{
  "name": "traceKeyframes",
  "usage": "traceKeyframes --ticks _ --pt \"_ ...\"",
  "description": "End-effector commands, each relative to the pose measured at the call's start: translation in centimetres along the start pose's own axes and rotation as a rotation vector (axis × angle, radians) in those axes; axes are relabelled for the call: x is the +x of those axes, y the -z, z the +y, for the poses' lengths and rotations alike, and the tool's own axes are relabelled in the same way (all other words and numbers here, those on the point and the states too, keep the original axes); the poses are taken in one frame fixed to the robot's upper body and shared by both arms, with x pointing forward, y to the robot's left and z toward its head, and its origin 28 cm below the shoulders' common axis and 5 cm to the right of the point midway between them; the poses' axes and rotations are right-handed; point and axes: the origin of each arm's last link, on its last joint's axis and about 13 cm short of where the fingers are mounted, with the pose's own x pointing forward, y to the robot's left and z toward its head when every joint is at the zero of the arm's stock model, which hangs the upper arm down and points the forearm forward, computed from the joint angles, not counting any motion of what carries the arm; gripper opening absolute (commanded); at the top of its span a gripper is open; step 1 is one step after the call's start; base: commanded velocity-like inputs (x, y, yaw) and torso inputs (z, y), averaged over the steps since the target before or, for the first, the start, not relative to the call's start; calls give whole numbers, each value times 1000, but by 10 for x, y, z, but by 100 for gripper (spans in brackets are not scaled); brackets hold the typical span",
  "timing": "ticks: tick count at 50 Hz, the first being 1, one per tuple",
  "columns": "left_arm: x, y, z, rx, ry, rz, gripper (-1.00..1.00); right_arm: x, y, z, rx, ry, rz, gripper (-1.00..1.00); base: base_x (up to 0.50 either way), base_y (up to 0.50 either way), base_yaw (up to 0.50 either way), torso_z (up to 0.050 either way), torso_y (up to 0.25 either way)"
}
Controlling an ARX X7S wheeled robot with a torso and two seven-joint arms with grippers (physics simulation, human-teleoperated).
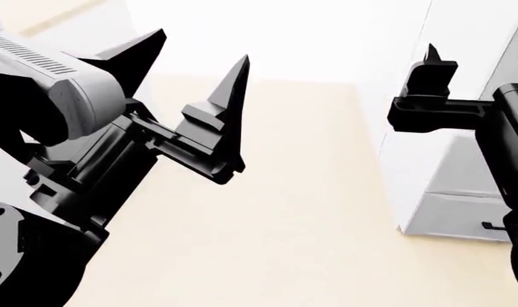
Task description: Move the drinks to the dining counter.
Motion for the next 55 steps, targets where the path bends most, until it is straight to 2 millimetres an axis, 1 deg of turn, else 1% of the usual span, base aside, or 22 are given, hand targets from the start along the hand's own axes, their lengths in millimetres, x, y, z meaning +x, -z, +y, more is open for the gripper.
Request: traceKeyframes --ticks 1,32,55 --pt "0 0 0 0 1 2 100 -1 1 0 -2 -1 0 100 -161 -522 0 0 0" --pt "-1 0 0 2 3 2 100 1 1 1 7 -17 12 100 -153 -521 0 0 0" --pt "0 0 -1 0 6 2 100 1 3 1 17 -22 19 100 -24 -506 0 0 0"
